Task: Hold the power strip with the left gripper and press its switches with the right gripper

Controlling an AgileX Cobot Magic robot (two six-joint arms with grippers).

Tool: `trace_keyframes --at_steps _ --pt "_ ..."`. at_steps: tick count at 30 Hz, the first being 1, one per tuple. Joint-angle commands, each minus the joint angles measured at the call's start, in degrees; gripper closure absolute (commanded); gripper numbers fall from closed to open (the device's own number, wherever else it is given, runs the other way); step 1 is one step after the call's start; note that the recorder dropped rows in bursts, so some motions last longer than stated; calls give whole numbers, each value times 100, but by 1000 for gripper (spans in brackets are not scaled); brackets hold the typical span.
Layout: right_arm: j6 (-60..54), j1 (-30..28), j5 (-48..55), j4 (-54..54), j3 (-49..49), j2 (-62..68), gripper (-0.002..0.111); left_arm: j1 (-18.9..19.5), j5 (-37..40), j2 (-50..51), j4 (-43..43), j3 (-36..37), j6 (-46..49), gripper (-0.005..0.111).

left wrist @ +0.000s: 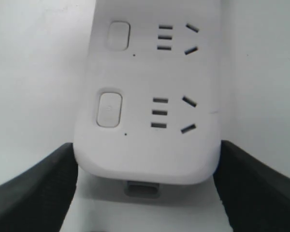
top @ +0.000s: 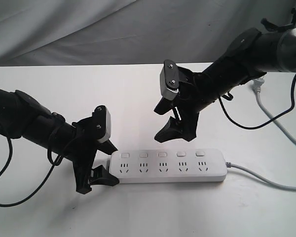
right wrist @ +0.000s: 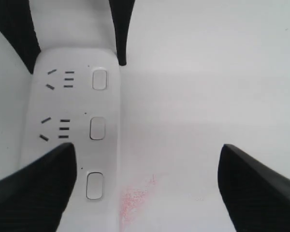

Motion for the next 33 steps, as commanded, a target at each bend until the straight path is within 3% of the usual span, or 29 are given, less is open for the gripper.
trace_keyframes --at_steps 1,33 --pt "55 -20 77 44 9 -69 34 -26 -68 14 -42 -34 4 107" --pt "194 -354 275 -717 64 -69 34 -26 -68 14 -42 -34 4 107"
